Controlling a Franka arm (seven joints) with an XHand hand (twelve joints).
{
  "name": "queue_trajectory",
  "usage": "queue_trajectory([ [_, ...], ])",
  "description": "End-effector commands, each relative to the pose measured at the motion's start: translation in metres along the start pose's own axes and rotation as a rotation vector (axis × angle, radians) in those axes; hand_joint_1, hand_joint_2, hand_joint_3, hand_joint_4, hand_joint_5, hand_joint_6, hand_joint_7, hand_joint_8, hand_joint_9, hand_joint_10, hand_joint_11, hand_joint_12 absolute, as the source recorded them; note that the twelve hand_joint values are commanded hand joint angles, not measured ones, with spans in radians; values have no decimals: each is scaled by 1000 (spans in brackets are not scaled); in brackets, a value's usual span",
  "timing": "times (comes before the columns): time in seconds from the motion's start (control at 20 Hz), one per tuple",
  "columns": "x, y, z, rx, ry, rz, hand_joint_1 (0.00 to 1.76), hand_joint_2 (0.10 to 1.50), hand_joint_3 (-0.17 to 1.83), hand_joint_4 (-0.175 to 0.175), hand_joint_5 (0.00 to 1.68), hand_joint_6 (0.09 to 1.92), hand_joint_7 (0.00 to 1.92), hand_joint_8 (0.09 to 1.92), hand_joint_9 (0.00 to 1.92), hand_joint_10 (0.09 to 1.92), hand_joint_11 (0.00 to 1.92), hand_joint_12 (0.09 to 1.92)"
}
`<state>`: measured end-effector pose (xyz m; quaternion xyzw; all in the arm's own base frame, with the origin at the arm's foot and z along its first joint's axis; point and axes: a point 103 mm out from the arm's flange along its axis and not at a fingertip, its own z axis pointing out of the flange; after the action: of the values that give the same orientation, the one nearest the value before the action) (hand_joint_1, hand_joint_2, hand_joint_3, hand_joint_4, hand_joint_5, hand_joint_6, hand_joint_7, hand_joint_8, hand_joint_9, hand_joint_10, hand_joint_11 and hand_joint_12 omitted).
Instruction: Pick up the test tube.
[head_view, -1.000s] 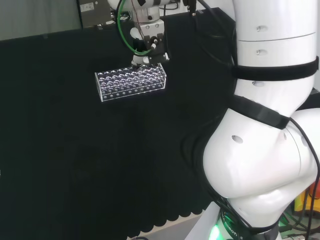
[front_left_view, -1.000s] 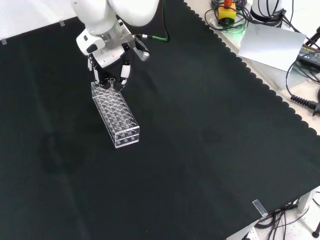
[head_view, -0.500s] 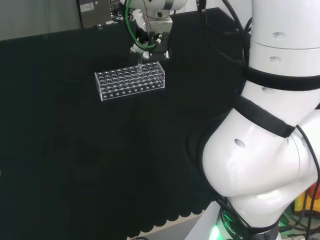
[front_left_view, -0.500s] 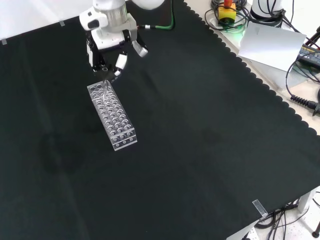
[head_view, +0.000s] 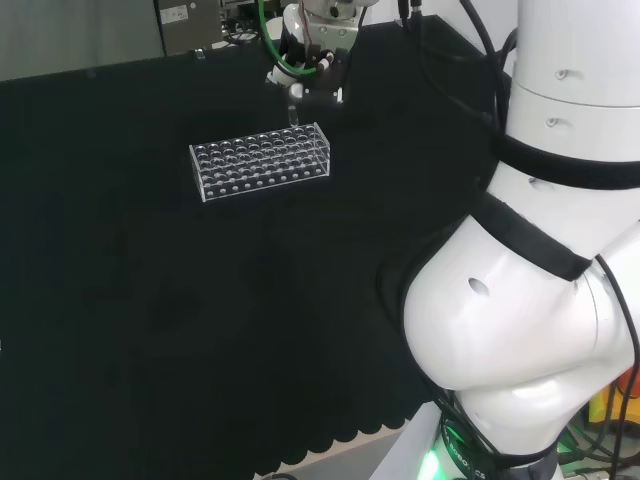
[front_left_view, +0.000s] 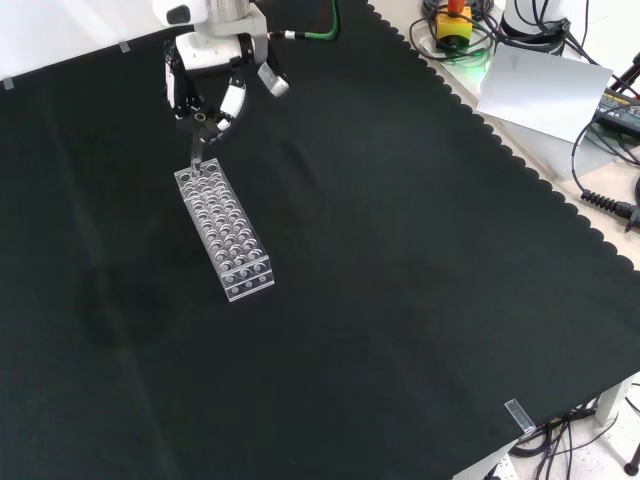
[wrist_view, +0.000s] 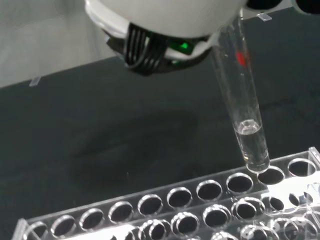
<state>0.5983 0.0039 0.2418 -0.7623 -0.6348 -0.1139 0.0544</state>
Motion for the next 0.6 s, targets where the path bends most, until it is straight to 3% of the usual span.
queue_trajectory([
  [0.05,-1,3,-31,-18,66,27,1227,630,623,-175,1426,364,1833,358,1740,311,1362,858],
  [0.6,6,0,-101,-70,81,11,1228,622,635,-175,1429,363,1839,355,1744,306,1365,856],
])
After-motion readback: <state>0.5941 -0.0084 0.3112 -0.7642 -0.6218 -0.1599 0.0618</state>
